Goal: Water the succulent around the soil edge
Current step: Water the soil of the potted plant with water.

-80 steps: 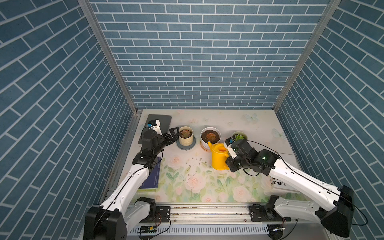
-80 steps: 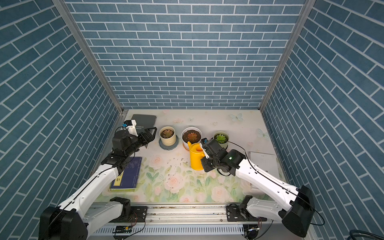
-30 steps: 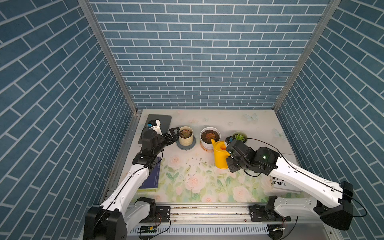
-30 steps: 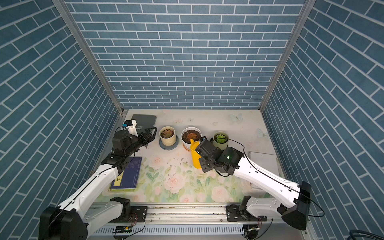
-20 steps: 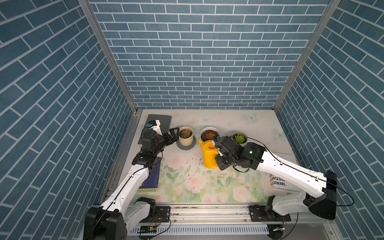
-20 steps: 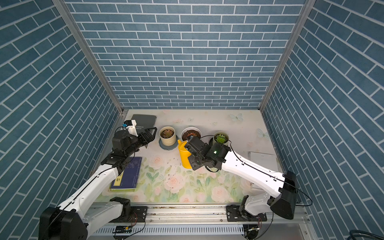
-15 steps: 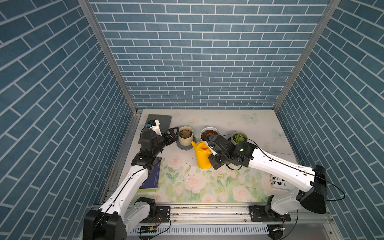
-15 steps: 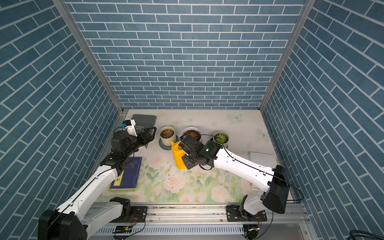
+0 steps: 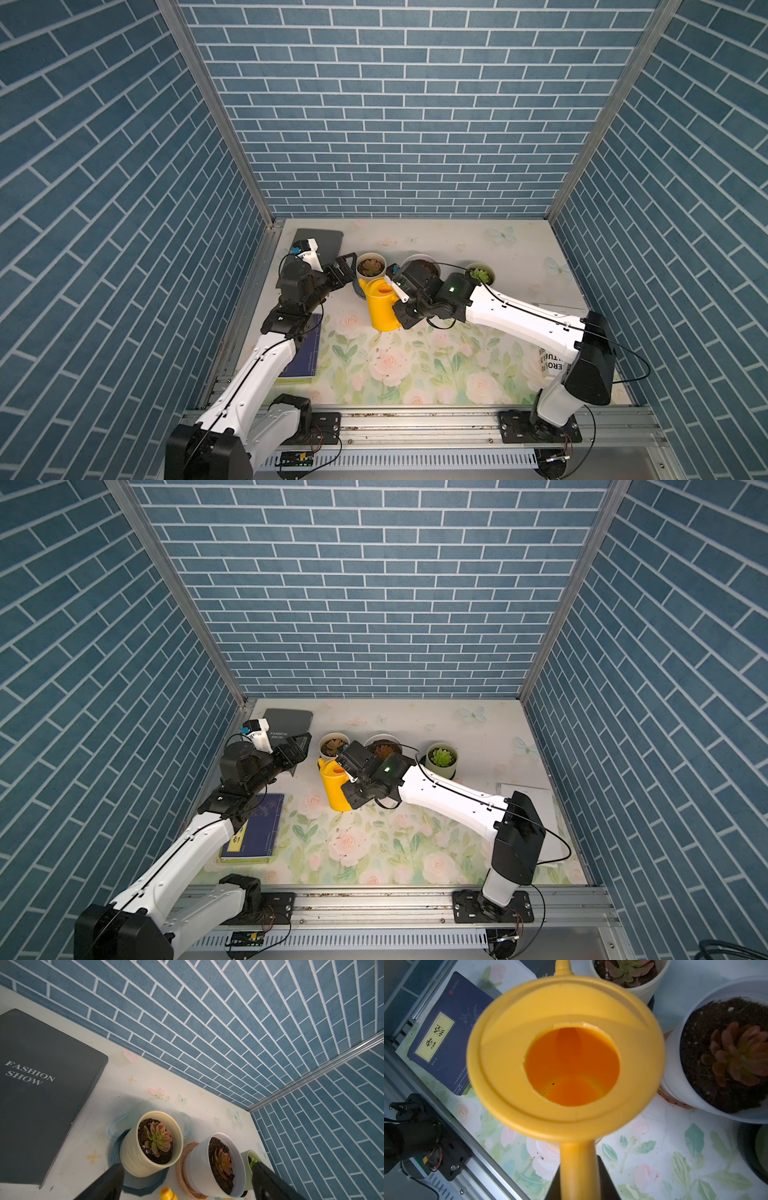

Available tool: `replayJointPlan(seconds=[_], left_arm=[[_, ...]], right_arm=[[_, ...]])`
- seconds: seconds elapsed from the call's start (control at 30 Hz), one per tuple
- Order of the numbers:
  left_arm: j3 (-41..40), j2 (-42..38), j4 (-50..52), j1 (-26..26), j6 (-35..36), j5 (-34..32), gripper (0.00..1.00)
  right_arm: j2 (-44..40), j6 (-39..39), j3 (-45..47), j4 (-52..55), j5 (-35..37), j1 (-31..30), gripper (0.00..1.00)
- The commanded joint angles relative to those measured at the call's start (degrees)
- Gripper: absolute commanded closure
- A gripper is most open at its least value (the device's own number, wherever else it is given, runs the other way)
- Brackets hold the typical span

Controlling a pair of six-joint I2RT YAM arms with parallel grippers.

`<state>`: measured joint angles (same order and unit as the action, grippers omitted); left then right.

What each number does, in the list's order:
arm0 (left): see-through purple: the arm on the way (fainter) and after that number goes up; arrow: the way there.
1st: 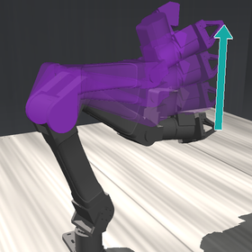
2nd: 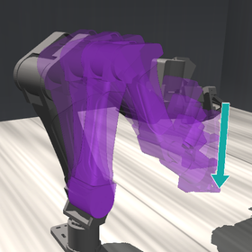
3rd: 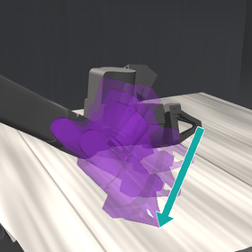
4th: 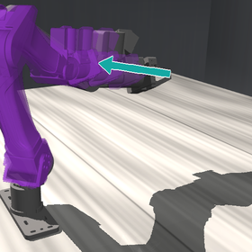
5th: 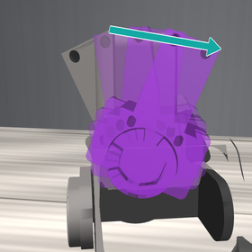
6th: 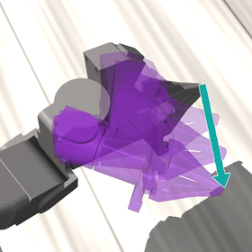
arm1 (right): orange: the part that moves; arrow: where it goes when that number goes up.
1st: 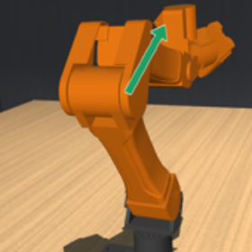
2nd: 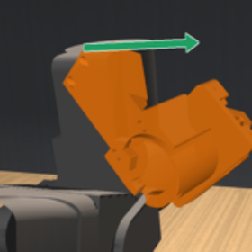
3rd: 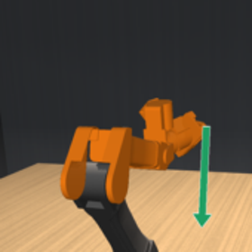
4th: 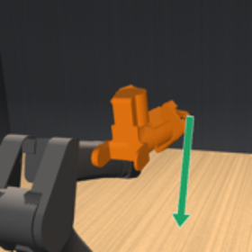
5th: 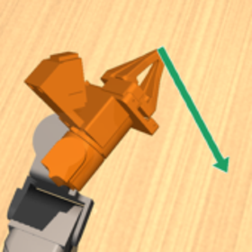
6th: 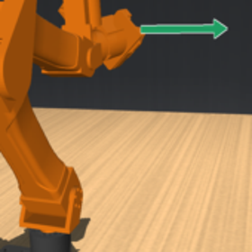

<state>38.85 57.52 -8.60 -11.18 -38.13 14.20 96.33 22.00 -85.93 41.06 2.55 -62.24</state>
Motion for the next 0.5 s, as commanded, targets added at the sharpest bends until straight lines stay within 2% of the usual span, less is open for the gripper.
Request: replayJointPlan(seconds=[0.0,0.47], left_arm=[[0.4,-0.8,0.5,-0.2,0.5,-0.7,0.0],[0.3,-1.1,0.7,-0.2,0.6,-1.1,0.0]], right_arm=[[1.2,-0.7,-2.0,-2.5,0.2,0.1,1.0],[5.8,0.0,-6.2,-1.9,0.5,1.9,1.0]])
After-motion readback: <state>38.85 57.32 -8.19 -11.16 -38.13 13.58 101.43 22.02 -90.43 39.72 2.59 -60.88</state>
